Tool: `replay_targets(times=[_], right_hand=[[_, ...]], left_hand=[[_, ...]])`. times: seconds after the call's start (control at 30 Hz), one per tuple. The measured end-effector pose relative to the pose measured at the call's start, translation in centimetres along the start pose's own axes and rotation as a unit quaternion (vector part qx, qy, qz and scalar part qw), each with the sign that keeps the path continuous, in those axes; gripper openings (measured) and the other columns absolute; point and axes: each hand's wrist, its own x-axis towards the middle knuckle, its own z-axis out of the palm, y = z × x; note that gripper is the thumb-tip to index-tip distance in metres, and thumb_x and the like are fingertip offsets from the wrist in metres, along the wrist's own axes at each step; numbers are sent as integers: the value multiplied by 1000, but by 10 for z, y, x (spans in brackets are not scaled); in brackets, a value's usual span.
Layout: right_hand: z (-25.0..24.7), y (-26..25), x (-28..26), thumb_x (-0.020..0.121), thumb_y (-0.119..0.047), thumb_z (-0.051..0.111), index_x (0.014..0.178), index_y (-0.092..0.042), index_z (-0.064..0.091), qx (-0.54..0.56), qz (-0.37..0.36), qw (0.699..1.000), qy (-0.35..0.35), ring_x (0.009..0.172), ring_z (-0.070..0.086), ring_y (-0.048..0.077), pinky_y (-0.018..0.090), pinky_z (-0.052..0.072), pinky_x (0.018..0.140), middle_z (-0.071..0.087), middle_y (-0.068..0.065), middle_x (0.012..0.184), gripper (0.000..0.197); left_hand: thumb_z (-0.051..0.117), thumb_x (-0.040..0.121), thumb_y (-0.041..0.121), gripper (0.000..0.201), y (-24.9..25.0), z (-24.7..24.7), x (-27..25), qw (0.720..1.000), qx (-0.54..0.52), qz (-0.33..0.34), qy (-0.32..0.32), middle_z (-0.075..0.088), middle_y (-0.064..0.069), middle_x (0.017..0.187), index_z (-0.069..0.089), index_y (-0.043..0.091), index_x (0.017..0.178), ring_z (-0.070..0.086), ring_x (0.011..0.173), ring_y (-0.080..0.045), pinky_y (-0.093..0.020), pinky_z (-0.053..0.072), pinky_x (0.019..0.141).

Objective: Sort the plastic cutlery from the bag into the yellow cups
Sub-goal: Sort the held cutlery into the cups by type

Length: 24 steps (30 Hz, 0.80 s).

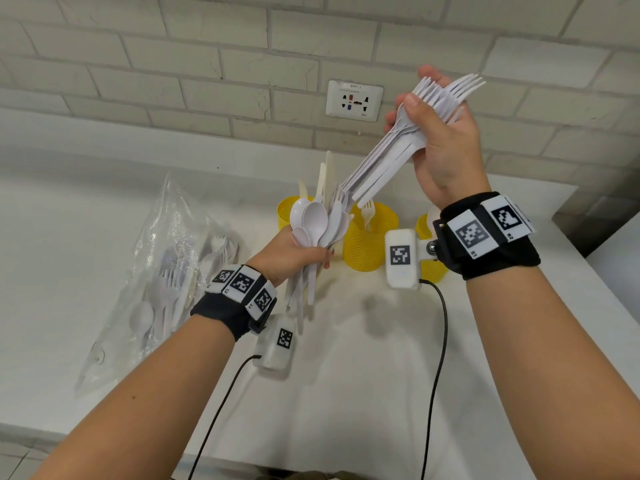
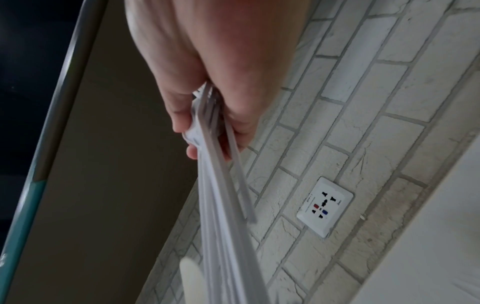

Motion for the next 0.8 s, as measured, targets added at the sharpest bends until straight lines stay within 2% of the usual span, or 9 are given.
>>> replay_targets(times=[0.07,0.17,0.27,0.33,0.43,0.53,0.63,0.73,0.8], right_hand=[[-8,-1,4,89,0,55,111,-18,51,16,-11,1000,21,72,63,18,34,54,76,59,7,85,29],[-20,6,11,89,0,55,111,-18,51,7,-35,997,62,71,62,17,34,54,78,56,7,86,29],[-32,23,16,89,0,57,110,-18,50,-58,-56,990,113,76,61,17,36,54,84,53,5,91,29],[-37,40,18,88,-1,58,111,-17,49,-120,-56,984,119,80,59,19,35,52,84,54,4,92,29],[-43,70,18,88,-1,59,111,-18,50,-206,-12,973,106,85,61,16,30,51,88,58,-2,91,29],[-49,97,14,86,-6,62,118,-12,54,-330,86,939,54,98,58,19,35,49,95,60,2,101,33],[-53,112,2,84,-9,67,127,-6,51,-435,182,881,-31,104,58,22,35,47,98,61,13,117,47],[-51,112,-1,79,-13,74,144,-6,31,-443,217,869,-35,123,52,24,21,41,90,49,15,138,78],[-51,108,3,74,-23,79,149,-7,16,-462,200,864,-16,127,47,25,24,40,94,45,14,138,99]], left_hand=[[72,58,25,25,-1,-2,1,1000,5,2,8,64,-10,70,65,8,75,60,75,-24,-38,49,75],[68,64,16,18,-2,-5,1,999,8,-3,41,63,-10,71,65,4,78,59,73,-23,-35,47,72],[69,68,12,15,-2,-8,0,998,-4,-12,66,64,-6,69,65,4,80,60,71,-22,-37,48,73],[70,73,5,11,1,-9,-2,998,-15,-10,66,65,-3,69,66,6,84,62,67,-17,-32,50,71],[66,67,6,20,6,-8,-5,997,-43,1,58,68,0,73,65,8,87,63,65,-12,-24,53,66],[65,65,9,20,10,-8,-6,997,-56,-1,57,67,-3,73,65,8,85,63,71,-18,-31,52,72],[66,70,6,15,14,-8,-6,997,-49,-2,51,67,-1,69,65,7,84,63,68,-17,-31,52,71],[67,77,1,7,18,-7,-4,998,-40,1,45,65,-2,65,64,4,82,62,64,-16,-28,52,66],[66,73,7,12,21,-5,-3,998,-42,5,39,62,-6,65,62,1,83,61,62,-16,-25,51,61]])
